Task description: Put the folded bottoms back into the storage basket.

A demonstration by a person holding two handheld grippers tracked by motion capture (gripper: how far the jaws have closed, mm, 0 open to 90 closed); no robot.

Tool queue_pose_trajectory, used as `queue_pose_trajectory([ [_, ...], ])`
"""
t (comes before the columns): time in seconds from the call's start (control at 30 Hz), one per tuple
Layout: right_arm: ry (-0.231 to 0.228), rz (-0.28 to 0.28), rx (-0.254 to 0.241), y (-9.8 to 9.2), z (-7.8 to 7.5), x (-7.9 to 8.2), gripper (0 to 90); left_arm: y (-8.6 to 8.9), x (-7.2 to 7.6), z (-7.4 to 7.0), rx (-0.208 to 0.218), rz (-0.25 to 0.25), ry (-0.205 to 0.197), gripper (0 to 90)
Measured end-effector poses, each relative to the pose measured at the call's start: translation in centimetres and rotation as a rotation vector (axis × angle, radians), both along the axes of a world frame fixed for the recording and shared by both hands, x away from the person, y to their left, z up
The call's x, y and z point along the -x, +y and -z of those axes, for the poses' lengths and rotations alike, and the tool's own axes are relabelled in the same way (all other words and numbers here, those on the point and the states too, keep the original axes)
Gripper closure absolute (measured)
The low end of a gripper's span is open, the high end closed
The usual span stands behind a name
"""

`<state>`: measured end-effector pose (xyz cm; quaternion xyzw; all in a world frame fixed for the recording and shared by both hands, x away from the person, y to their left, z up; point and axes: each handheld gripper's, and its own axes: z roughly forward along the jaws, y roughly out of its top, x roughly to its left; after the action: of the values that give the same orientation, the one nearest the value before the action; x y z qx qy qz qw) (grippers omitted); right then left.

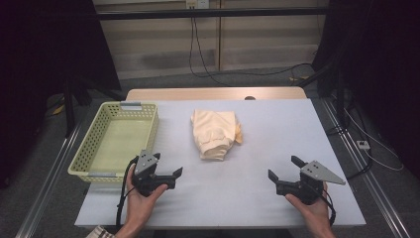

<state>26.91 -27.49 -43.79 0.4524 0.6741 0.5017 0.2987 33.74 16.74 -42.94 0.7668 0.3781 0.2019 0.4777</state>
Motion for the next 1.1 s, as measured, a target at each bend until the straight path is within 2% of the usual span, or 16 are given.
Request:
queue_pose_trajectory([
  [0.07, 0.003, -0.001, -0.001, 0.0, 0.0, 0.0, 5.1, 0.0, -0.2, -0.1, 0.009, -0.009, 0.006, 6.5],
  [0.23, 0.004, -0.001, -0.002, 0.1, 0.0, -0.1, 5.1, -0.2, -0.5, -0.6, -0.001, -0.021, -0.008, 6.0],
  [0.37, 0.002, -0.005, 0.001, 0.1, 0.0, -0.1, 5.0, -0.9, -0.8, -1.0, -0.016, 0.0, -0.023, 4.9],
  [0.43, -0.001, -0.009, 0.009, 0.2, 0.0, 0.0, 4.9, -1.2, -0.9, -1.2, -0.023, 0.012, -0.016, 4.5],
  [0.57, 0.003, -0.009, 0.005, 0.4, 0.0, -0.1, 4.8, -1.4, -1.3, -1.4, -0.008, 0.023, -0.006, 4.3],
  [0.87, 0.007, -0.032, 0.009, 0.5, 0.0, -0.2, 4.4, -2.3, -2.5, -2.2, 0.003, 0.023, -0.014, 4.8],
  [1.07, 0.013, -0.037, 0.006, 0.6, 0.1, -0.4, 4.2, -3.2, -3.4, -2.3, -0.005, 0.035, 0.001, 5.1],
  [1.1, 0.014, -0.033, 0.006, 0.6, 0.1, -0.4, 4.3, -3.5, -3.7, -2.4, -0.001, 0.052, 0.013, 5.1],
])
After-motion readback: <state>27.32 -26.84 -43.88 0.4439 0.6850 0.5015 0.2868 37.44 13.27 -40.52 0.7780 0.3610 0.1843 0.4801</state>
